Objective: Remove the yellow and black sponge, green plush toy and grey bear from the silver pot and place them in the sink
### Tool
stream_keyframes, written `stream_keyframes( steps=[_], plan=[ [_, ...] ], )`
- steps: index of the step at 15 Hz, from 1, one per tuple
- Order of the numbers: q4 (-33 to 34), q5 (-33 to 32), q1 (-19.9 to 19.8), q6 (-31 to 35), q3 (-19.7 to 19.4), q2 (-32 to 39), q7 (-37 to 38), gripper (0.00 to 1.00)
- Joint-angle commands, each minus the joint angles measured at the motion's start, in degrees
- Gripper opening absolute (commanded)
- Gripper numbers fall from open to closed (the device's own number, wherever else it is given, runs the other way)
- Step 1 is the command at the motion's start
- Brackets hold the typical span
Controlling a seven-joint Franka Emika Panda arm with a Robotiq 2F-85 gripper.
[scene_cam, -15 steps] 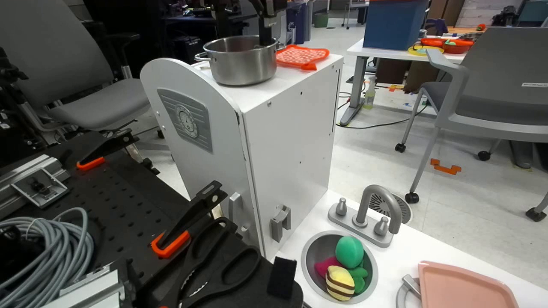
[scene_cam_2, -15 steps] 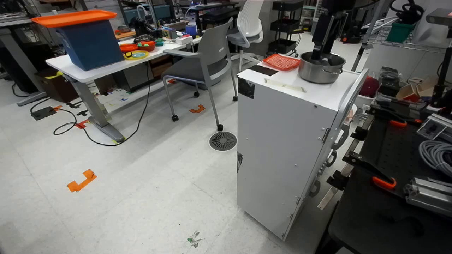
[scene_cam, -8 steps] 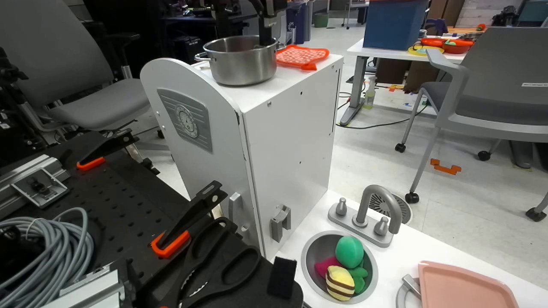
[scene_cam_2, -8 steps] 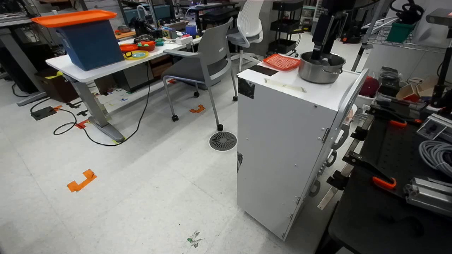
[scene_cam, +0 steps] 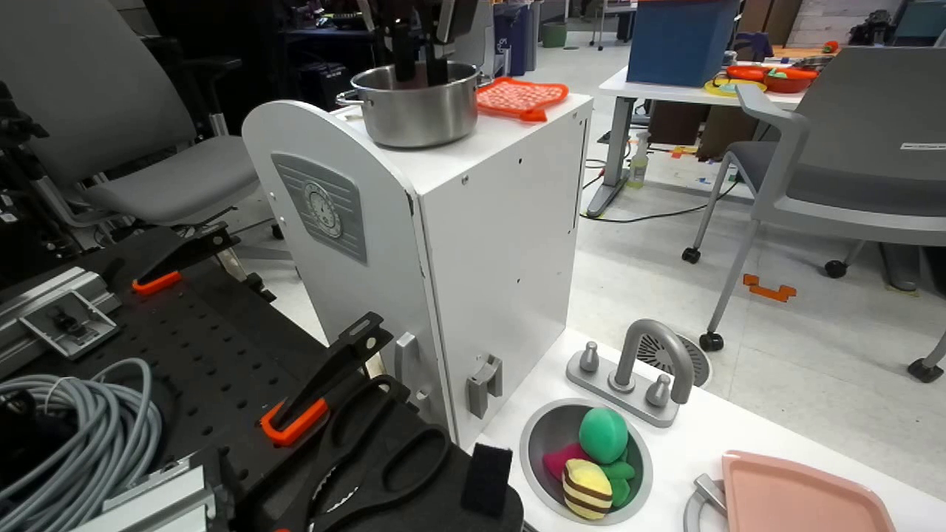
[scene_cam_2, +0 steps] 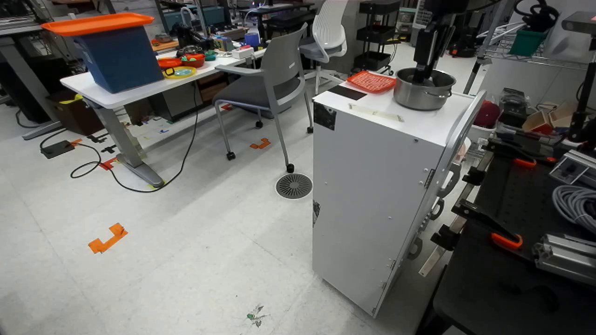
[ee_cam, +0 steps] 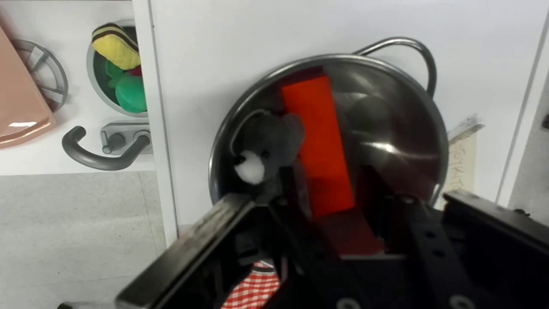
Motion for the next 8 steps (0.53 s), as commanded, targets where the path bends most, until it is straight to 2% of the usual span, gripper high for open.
stream_keyframes(
  steps=[1,3,6,7,8],
  plan=[
    [0.7,0.5,-0.5,-0.3,0.6,0.3,-1.2,0.12],
    [0.7,0.4,-0.5,-0.4,0.7,0.3,-1.2,0.00],
    [0.6,-0.8,-0.3,-0.4,0.6,0.1,-0.6,0.00],
    [0.6,-1.4,-0.3,-0.3,0.4,0.0,-0.2,0.21],
    [0.5,-2.0,-0.2,-0.2,0.4,-0.1,0.1,0.28]
  ],
)
